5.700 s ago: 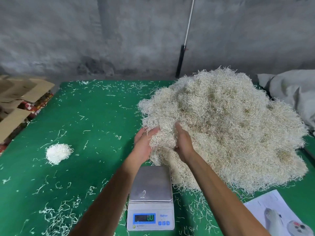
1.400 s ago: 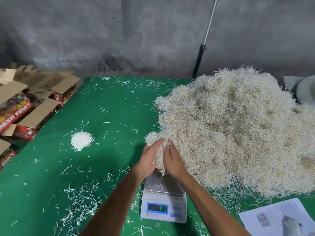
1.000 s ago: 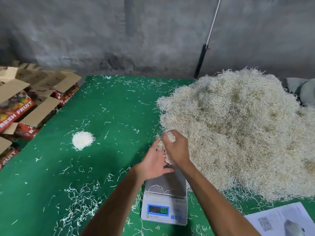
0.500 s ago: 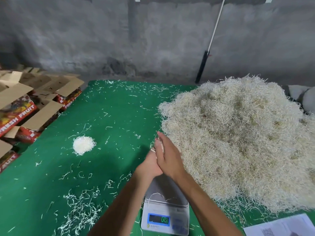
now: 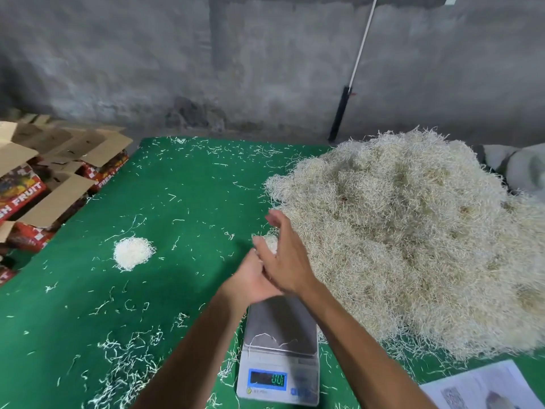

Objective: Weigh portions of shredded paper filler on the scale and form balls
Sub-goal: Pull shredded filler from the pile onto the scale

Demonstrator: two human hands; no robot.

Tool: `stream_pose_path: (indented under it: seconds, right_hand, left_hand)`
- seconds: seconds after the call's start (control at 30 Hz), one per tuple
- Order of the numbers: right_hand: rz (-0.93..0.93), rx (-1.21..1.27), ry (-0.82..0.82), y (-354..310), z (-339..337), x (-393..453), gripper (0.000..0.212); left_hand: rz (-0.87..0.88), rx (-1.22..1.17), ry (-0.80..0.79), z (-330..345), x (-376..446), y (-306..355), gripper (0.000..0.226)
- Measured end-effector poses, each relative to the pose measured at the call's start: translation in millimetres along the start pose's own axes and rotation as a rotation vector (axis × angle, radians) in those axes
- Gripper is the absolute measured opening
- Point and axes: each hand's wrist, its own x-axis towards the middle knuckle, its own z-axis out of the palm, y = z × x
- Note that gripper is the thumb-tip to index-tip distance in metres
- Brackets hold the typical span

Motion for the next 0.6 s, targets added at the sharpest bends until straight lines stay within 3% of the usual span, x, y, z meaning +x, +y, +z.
stream_pose_path:
  seconds: [0.03, 0.13, 0.23, 0.3, 0.33, 0.43, 0.5, 0.6]
  right_hand:
    - [-0.024, -0.04, -0.031, 9, -6, 0, 0.057]
    - [-0.17, -0.032, -0.081, 19, -5, -15, 0.052]
    - [-0.212, -0.001, -0.079, 4, 12, -19, 0.051]
    - [-0.094, 0.023, -0.052, 0, 5, -5, 0.056]
    - [-0.044, 0.025, -0.053, 2, -3, 2, 0.058]
    - [-0.041, -0.026, -0.055, 16, -19, 3, 0.054]
    - [-0.095, -0.021, -0.061, 18, -19, -4, 0.052]
    - [-0.306, -0.046, -0.164, 2, -7, -14, 0.064]
  left_hand:
    - [0.032, 0.054, 0.083, -3, 2, 13, 0.029]
    - [-0.061, -0.123, 0.196, -14, 5, 36, 0.038]
    - [-0.089, -0.369, 0.115, 1, 0, 23, 0.036]
    - [-0.095, -0.397, 0.099, 10, 4, 6, 0.029]
    - [-0.154, -0.383, 0.051, 10, 6, 6, 0.027]
    - [-0.098, -0.158, 0.078, 8, -8, 30, 0.031]
    - [-0.086, -0.27, 0.111, 0, -9, 44, 0.03]
    - [-0.087, -0.465, 0.215, -13, -3, 29, 0.048]
